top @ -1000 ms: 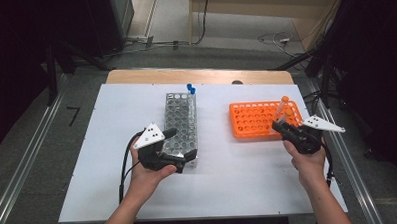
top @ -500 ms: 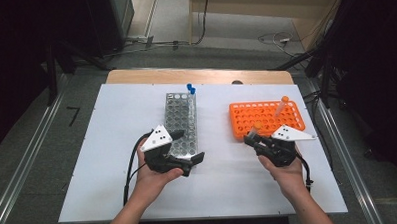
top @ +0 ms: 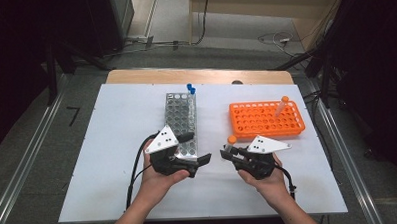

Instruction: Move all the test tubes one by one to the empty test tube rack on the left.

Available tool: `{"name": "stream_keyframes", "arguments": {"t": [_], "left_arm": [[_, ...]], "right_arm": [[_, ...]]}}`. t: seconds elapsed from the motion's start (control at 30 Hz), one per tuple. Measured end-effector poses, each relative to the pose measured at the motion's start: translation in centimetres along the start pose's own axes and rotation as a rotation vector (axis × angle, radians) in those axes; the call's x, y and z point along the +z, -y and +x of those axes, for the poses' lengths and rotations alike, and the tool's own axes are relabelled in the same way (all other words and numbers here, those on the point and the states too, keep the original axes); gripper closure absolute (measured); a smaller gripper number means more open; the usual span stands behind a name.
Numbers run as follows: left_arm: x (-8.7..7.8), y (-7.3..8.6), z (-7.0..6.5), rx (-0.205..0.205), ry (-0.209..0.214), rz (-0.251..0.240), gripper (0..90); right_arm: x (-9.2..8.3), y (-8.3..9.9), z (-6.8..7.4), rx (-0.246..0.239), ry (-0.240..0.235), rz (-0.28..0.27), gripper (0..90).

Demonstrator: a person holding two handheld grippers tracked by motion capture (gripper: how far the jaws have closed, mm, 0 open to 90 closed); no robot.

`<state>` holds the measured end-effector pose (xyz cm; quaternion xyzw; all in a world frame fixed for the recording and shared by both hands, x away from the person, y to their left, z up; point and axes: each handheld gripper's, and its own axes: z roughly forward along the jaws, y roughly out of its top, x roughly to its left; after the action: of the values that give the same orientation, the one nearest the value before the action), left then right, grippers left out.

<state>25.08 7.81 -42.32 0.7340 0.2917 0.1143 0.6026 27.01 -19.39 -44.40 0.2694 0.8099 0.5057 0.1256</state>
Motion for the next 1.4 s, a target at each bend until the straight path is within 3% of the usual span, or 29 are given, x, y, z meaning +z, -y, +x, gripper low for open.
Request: {"name": "stream_keyframes", "arguments": {"t": [0.1,0.2,0.53,0.6,0.7,0.83,1.1,1.2,1.4], "left_arm": [[0.2,0.0,-0.3,0.013,0.016,0.001,18.3],[0.3,0.0,-0.7,0.038,0.045,-0.006,30.2],[1.1,0.1,-1.8,0.076,0.085,0.009,48.7],[1.1,0.1,-1.9,0.092,0.099,0.009,57.8],[1.2,0.2,-1.9,0.104,0.104,0.011,63.1],[1.2,0.3,-2.0,0.117,0.111,0.02,69.2],[1.3,-0.1,-1.8,0.117,0.087,0.03,70.5],[1.2,-0.3,-1.4,0.102,0.078,0.023,70.6],[0.6,-1.0,0.2,0.074,0.041,-0.007,70.6]], "right_arm": [[0.3,-0.1,0.7,-0.017,-0.021,0.004,72.8],[0.5,-0.2,1.4,-0.025,-0.038,0.008,72.8],[1.2,-0.3,3.1,-0.06,-0.092,0.023,72.8],[1.3,-0.3,3.5,-0.073,-0.1,0.029,72.7],[1.5,-0.3,3.8,-0.088,-0.117,0.039,72.8],[1.6,-0.2,3.9,-0.096,-0.118,0.046,72.7],[1.6,-0.2,3.7,-0.086,-0.112,0.042,71.8],[1.5,-0.2,3.6,-0.111,-0.075,0.045,58.5],[0.4,0.3,2.2,-0.07,-0.067,0.018,43.2]]}}
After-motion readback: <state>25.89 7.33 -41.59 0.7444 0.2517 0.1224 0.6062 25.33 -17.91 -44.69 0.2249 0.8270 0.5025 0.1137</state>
